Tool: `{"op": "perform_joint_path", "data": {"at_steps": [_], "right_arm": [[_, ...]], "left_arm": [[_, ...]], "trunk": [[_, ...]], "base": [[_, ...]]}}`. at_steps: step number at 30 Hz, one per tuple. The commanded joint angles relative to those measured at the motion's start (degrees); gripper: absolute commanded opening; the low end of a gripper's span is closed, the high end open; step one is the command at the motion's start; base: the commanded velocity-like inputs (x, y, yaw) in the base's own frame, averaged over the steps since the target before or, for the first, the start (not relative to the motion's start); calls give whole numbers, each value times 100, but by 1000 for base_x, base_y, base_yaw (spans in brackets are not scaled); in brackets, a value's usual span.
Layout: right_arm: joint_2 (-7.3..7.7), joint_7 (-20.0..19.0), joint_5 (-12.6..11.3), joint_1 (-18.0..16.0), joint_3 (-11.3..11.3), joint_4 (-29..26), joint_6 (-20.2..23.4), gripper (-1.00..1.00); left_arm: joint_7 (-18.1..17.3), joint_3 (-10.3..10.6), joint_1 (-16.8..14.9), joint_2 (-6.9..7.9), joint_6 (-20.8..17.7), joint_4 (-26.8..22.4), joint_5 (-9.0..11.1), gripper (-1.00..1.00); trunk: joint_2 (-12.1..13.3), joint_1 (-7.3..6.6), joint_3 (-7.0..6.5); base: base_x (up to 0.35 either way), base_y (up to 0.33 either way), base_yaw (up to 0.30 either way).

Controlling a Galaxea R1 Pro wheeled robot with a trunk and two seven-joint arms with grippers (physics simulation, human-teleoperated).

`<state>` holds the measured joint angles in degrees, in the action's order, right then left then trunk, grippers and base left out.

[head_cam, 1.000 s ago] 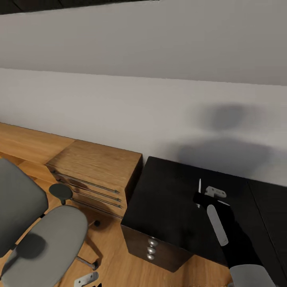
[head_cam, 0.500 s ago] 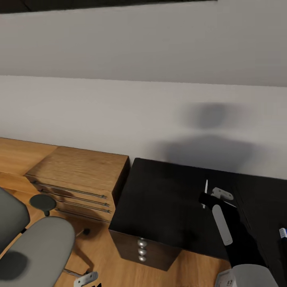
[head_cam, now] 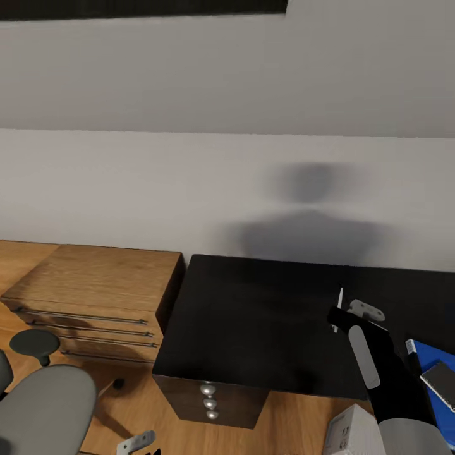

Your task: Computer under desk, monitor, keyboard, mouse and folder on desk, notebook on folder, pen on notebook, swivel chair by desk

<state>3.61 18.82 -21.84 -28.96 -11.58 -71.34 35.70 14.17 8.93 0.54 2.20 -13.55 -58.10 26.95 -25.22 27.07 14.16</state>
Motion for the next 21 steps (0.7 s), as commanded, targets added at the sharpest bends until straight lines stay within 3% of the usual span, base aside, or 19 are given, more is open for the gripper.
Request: {"op": "perform_joint_path", "data": {"at_steps": [1,7,21], "right_arm": [[52,46,-72,-5,-30,32,11,-100],[260,43,-74,-6,-163,195,-120,-100],[284,43,-58,-13,-178,384,-279,-100]], "left_arm": [[52,21,2,8,-17,-17,57,100],[51,21,1,9,-16,-19,56,100],[51,21,2,9,-19,-18,56,100]], "trunk": [[-10,4,5],[-10,4,-23],[-10,4,-86]], "base": [[0,0,-258],[0,0,-261],[0,0,-263]]}}
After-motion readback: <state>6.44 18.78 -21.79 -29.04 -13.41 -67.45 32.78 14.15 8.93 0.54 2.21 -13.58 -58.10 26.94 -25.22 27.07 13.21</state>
